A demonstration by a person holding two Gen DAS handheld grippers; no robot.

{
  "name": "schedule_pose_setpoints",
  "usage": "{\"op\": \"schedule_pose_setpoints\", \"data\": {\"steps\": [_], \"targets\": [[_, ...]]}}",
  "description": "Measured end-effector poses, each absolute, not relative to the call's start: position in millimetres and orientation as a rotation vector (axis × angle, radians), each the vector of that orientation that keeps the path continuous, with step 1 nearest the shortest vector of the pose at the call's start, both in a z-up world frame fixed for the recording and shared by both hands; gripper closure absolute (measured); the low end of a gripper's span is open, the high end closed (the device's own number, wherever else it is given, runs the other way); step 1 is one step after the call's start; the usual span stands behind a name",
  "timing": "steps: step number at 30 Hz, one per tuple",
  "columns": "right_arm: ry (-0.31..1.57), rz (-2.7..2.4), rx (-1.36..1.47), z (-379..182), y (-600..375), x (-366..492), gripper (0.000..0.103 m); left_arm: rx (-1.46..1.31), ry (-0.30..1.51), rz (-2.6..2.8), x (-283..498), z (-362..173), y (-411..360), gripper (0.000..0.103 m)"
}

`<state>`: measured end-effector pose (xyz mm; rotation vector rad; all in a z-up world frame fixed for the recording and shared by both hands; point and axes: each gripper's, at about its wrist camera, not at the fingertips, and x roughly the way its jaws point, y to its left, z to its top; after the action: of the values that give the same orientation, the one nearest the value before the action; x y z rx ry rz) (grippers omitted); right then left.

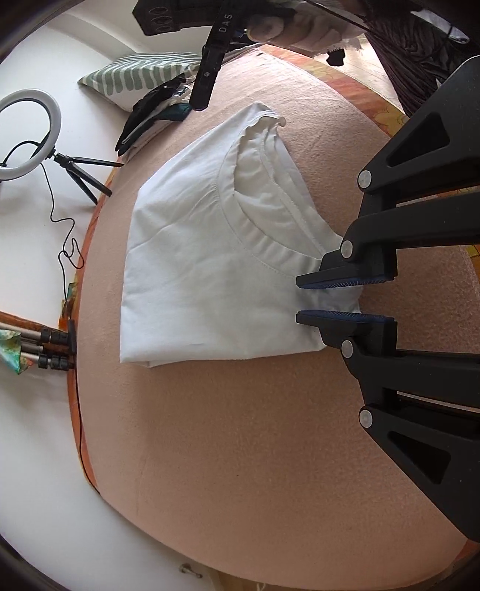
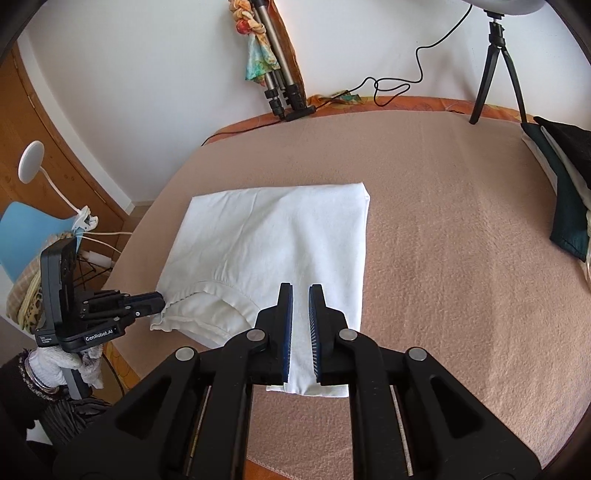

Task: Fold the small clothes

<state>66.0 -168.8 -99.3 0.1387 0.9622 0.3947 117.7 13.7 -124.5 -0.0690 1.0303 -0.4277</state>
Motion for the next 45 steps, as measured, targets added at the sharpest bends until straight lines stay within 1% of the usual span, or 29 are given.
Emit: {"op": "schedule_pose_setpoints", "data": {"steps": [3, 5, 7, 8, 9, 14, 17, 18, 22, 23, 25, 27, 30, 33, 36, 38, 42, 44, 45], "targets": [[1.008, 0.420, 0.097, -109, -168, 70, 0.093, -0.043, 1.014, -0.431, 113, -113, 23, 0.093], [1.010, 0.427, 0.119, -108, -176, 75, 0.091, -0.098, 0.980, -0.429, 120, -101, 36, 0.081], [1.002, 0.426, 0.171, -106, -188, 85, 0.065, -0.178, 0.971, -0.429, 136, -93, 49, 0.036], [0.990, 0.424, 0.201, -104, -194, 91, 0.047, -0.216, 0.969, -0.426, 146, -90, 56, 0.032], [0.974, 0.428, 0.233, -103, -200, 97, 0.044, -0.253, 0.968, -0.421, 157, -89, 61, 0.031], [0.966, 0.475, 0.358, -105, -224, 131, 0.044, -0.475, 1.008, -0.466, 208, -98, 84, 0.031], [0.988, 0.513, 0.446, -115, -236, 152, 0.044, -0.588, 1.055, -0.515, 232, -114, 88, 0.032], [0.996, 0.525, 0.472, -119, -239, 158, 0.044, -0.613, 1.059, -0.517, 236, -117, 88, 0.034], [1.044, 0.578, 0.575, -140, -245, 178, 0.044, -0.732, 1.083, -0.545, 256, -133, 93, 0.035], [1.050, 0.587, 0.600, -145, -247, 182, 0.045, -0.766, 1.090, -0.562, 260, -137, 93, 0.036], [1.068, 0.600, 0.633, -154, -248, 189, 0.050, -0.805, 1.106, -0.590, 267, -141, 92, 0.039], [1.083, 0.618, 0.673, -163, -249, 195, 0.058, -0.838, 1.120, -0.607, 271, -144, 89, 0.039], [1.097, 0.633, 0.689, -170, -248, 202, 0.063, -0.852, 1.148, -0.644, 275, -146, 81, 0.039], [1.106, 0.668, 0.701, -174, -245, 206, 0.063, -0.833, 1.154, -0.665, 277, -143, 74, 0.047], [1.113, 0.683, 0.700, -178, -242, 212, 0.064, -0.824, 1.156, -0.674, 286, -144, 68, 0.047], [1.120, 0.699, 0.733, -182, -241, 217, 0.064, -0.833, 1.161, -0.666, 291, -147, 67, 0.050], [1.133, 0.701, 0.757, -187, -239, 224, 0.064, -0.851, 1.175, -0.667, 299, -155, 63, 0.060], [1.135, 0.707, 0.796, -190, -239, 229, 0.064, -0.837, 1.173, -0.659, 303, -156, 59, 0.063], [1.131, 0.704, 0.801, -189, -239, 231, 0.064, -0.828, 1.169, -0.655, 306, -155, 57, 0.068]]}}
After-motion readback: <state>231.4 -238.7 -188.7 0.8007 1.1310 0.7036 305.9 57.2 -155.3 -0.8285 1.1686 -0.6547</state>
